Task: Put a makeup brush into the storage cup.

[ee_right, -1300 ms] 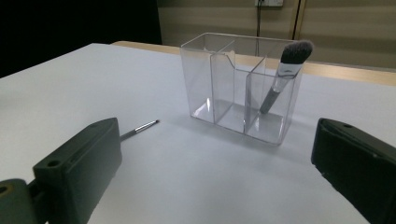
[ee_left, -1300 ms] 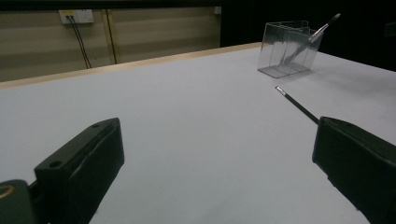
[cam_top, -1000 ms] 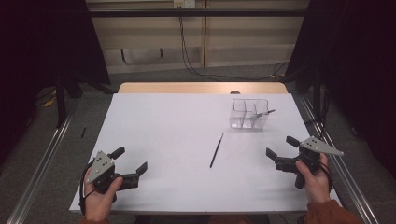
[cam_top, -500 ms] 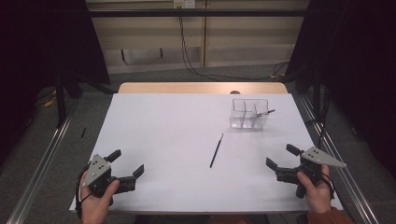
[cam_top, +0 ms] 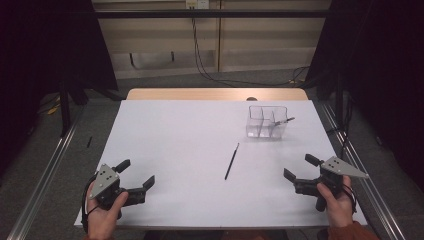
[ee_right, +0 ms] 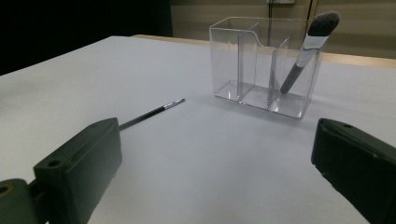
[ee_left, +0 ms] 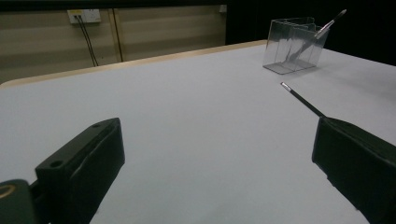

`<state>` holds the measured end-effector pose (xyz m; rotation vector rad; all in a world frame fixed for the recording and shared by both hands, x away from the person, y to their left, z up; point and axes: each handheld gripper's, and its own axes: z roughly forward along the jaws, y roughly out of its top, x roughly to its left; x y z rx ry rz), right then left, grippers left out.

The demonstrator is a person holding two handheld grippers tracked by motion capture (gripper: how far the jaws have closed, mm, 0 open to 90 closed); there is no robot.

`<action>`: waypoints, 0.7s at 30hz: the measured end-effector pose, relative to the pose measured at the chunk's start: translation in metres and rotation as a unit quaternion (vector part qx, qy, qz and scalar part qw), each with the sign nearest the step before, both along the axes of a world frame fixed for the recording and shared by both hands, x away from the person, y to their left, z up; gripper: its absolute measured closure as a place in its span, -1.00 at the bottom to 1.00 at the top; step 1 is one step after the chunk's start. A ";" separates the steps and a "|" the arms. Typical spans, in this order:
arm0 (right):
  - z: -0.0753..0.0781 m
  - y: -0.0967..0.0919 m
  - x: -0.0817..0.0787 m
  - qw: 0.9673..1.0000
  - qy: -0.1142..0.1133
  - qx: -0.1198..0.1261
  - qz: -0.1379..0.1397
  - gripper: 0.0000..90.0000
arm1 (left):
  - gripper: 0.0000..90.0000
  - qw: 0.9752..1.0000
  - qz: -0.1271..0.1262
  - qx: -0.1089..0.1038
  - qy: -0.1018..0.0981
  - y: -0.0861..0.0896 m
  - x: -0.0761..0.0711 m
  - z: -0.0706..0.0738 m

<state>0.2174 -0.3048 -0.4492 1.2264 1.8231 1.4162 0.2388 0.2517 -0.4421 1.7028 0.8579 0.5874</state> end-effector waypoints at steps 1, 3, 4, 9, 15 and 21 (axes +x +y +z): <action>0.000 0.001 0.000 1.000 -0.001 0.000 0.002 -0.97 | -0.94 1.000 0.000 0.000 -0.001 0.000 0.000 0.000; 0.002 0.003 0.000 1.000 -0.004 -0.004 0.008 -0.97 | -0.95 1.000 -0.001 -0.001 -0.001 0.000 0.000 0.000; 0.002 0.004 0.001 1.000 -0.006 -0.003 0.010 -0.97 | -0.95 1.000 0.000 -0.004 -0.001 0.000 0.000 0.001; 0.004 0.010 0.004 1.000 -0.011 -0.005 0.026 -0.98 | -0.95 1.000 0.000 0.001 -0.004 -0.003 -0.001 0.002; 0.007 0.020 0.012 0.999 -0.016 -0.012 0.045 -0.98 | -0.95 1.000 -0.004 0.005 -0.003 -0.003 0.001 0.001; 0.012 0.034 0.021 0.998 -0.023 -0.014 0.064 -0.99 | -0.95 1.000 -0.002 -0.001 -0.003 -0.002 0.001 0.001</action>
